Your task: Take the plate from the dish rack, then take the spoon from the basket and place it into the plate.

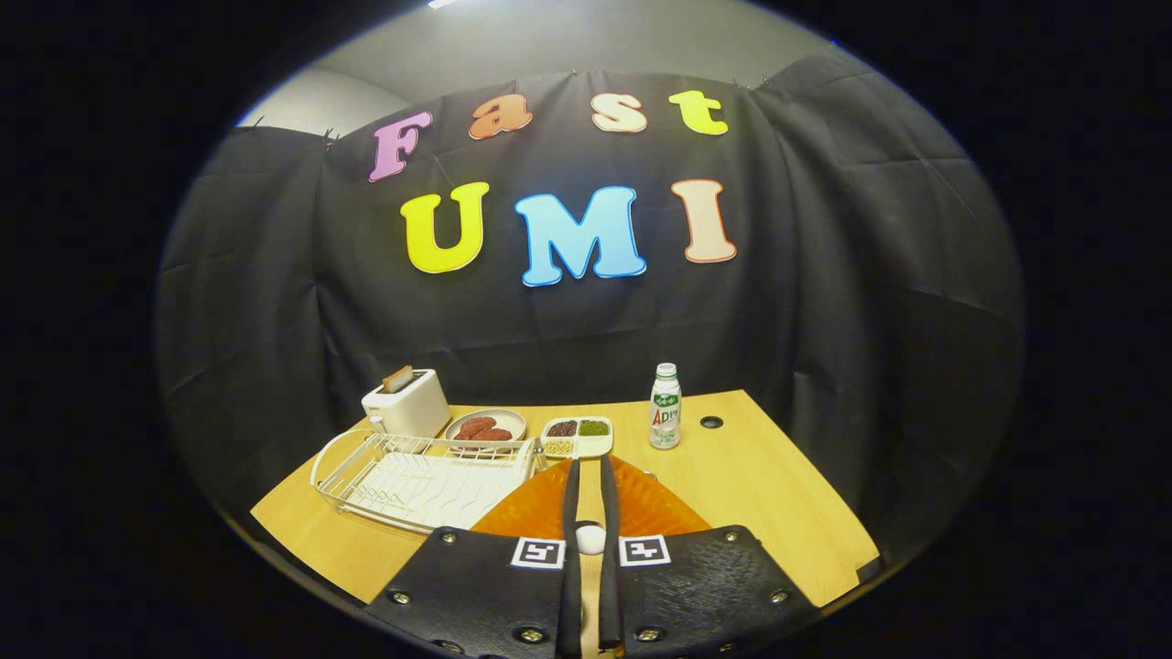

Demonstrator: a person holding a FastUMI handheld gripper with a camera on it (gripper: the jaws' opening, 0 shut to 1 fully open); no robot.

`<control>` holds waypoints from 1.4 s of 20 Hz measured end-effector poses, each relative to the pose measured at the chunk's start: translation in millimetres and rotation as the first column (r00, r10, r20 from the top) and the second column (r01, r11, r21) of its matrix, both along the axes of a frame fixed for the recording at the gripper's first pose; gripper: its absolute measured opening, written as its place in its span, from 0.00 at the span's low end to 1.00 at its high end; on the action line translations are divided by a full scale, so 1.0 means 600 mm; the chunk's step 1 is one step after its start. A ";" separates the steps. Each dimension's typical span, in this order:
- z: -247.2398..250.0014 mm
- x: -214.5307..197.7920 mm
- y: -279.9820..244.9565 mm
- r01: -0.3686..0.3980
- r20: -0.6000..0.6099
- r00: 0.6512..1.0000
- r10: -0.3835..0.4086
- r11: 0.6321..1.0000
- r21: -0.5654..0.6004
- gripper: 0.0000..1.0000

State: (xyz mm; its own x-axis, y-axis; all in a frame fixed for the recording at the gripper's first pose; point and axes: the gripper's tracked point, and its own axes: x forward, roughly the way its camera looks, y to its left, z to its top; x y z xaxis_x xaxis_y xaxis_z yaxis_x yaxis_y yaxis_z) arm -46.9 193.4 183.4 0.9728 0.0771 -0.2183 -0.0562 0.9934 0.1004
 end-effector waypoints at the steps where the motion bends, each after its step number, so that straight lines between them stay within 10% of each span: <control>1: -0.008 -0.001 0.007 -0.002 -0.013 1.000 0.002 1.000 0.005 0.07; 14: -0.095 0.007 0.121 -0.136 -0.164 0.978 0.129 0.990 -0.031 0.07; 28: -0.188 0.016 0.264 -0.408 -0.353 0.871 0.341 0.903 -0.133 0.07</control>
State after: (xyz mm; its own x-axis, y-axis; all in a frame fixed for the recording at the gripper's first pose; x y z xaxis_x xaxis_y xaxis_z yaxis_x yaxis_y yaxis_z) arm -37.3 351.8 70.8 0.7561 0.3451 -0.5560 -0.4268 0.9042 -0.0192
